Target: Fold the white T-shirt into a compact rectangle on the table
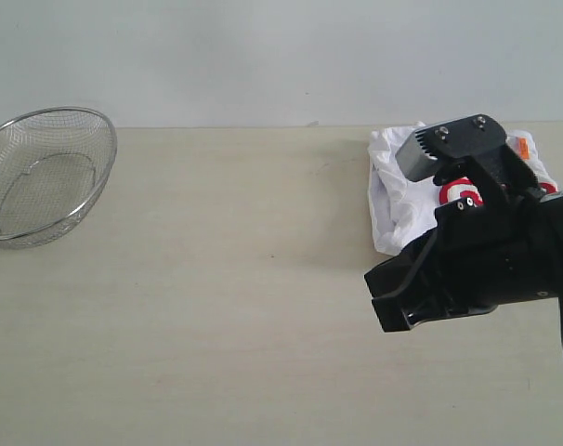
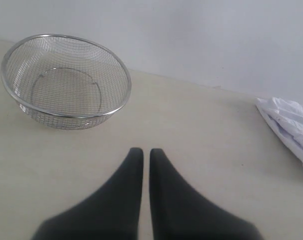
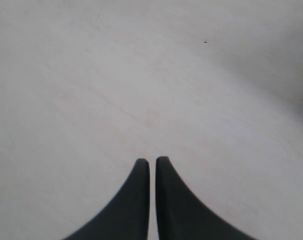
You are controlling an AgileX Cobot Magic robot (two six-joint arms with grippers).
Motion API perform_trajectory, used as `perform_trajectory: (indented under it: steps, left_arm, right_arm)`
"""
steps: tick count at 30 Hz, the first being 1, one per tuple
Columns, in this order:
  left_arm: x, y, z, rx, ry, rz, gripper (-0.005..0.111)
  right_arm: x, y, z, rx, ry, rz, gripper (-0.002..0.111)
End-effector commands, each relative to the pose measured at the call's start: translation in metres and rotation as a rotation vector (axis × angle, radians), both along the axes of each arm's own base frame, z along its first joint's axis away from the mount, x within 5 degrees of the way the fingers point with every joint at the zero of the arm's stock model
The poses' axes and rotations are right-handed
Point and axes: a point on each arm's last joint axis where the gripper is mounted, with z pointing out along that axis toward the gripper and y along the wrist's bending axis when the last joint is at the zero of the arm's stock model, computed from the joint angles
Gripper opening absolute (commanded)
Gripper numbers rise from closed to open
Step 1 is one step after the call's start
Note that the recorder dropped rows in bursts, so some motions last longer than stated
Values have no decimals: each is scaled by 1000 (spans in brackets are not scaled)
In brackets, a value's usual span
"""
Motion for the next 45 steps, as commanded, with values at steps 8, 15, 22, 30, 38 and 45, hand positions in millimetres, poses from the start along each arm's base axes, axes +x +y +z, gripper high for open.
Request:
perform_trajectory:
  steps: [8, 15, 22, 30, 38, 45]
  left_arm:
    - [0, 0, -1, -16, 9, 1, 5]
    - [0, 0, -1, -16, 9, 1, 5]
    - [0, 0, -1, -16, 9, 1, 5]
    - [0, 0, -1, -16, 9, 1, 5]
    - [0, 0, -1, -13, 8, 1, 5]
    - [0, 0, -1, -13, 8, 1, 5]
  right_arm:
    - [-3, -1, 5, 6, -27, 0, 0]
    - [-41, -14, 62, 91, -290, -4, 0]
    - [-94, -35, 112, 189, -601, -48, 0]
    - [-97, -54, 124, 384, -660, -324, 0]
    - [-103, -64, 47, 464, -442, -514, 0]
    - [-130, -77, -17, 351, -462, -510, 0]
